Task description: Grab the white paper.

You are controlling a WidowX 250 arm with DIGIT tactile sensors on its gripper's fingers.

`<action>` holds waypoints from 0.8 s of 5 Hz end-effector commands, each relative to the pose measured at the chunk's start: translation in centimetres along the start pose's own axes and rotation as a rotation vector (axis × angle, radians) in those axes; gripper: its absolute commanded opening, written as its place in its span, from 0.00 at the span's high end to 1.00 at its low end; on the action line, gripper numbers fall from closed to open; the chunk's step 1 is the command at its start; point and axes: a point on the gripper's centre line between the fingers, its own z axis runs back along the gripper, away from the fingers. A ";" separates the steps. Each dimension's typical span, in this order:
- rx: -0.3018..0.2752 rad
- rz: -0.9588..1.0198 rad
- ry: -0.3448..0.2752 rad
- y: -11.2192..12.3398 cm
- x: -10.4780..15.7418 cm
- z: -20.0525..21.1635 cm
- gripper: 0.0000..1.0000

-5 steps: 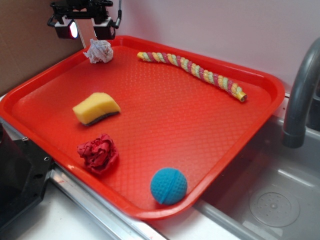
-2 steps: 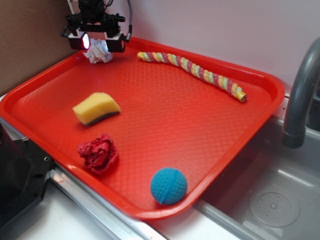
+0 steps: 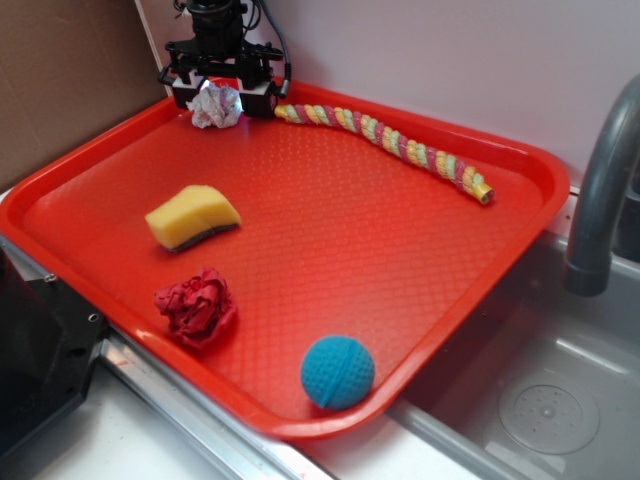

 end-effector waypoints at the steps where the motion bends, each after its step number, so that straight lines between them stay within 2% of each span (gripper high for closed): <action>1: -0.033 -0.002 -0.048 0.2 0.1 2.7 1.00; 2: -0.054 -0.014 -0.020 1.0 -1.4 5.3 1.00; 4: -0.146 -0.144 0.080 3.6 -5.6 12.8 1.00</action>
